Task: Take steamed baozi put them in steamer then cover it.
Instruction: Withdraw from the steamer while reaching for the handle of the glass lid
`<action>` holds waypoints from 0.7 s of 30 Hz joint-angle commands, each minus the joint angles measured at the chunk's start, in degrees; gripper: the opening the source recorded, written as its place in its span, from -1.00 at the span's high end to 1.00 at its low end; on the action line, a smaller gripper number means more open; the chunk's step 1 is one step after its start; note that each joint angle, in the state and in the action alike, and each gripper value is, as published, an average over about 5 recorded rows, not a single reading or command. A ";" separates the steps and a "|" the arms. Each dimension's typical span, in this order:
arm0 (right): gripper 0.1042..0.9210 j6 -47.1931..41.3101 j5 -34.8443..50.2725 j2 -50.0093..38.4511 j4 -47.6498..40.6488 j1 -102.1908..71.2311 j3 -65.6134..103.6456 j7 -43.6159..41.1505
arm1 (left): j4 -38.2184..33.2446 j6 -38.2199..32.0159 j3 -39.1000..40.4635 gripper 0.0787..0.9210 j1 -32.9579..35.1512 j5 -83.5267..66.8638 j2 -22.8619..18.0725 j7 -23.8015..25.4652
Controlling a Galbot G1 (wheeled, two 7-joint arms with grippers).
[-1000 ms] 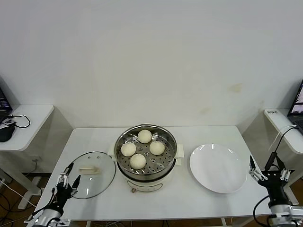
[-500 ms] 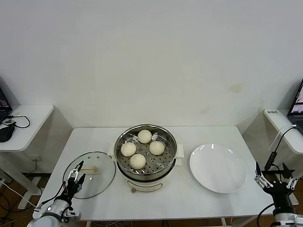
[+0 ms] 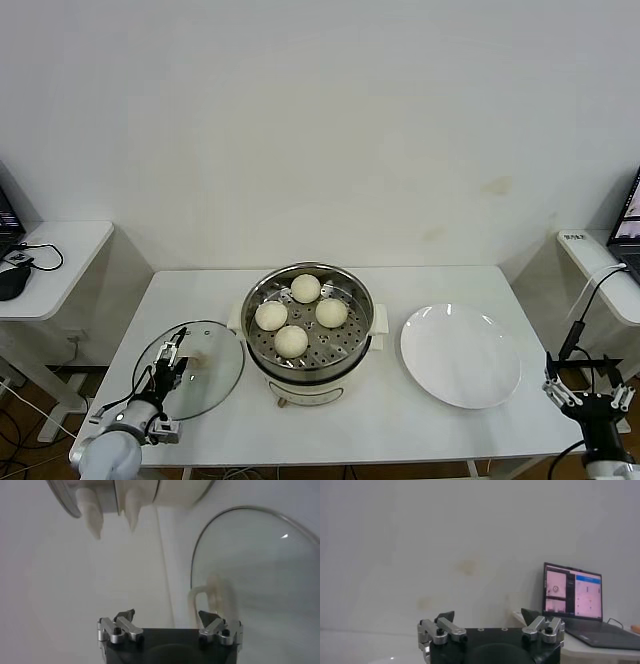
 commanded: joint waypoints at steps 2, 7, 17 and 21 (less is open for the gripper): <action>-0.76 0.08 -0.15 0.13 -0.36 -0.22 0.22 -0.07 | 5.43 0.09 1.35 -0.77 -5.07 -0.45 0.07 0.03; -0.76 0.06 -0.23 0.12 -0.66 0.04 0.08 -0.09 | 6.10 -0.14 1.39 -0.77 -5.40 -1.73 0.14 -0.32; -0.76 0.09 -0.31 0.04 -0.97 0.34 -0.27 -0.17 | 6.64 -0.22 1.54 -0.28 -4.95 -2.82 0.27 -0.19; -0.76 0.16 -0.31 0.02 -1.01 0.31 -0.29 -0.19 | 6.87 -0.50 1.52 -0.02 -4.88 -3.18 0.13 -0.32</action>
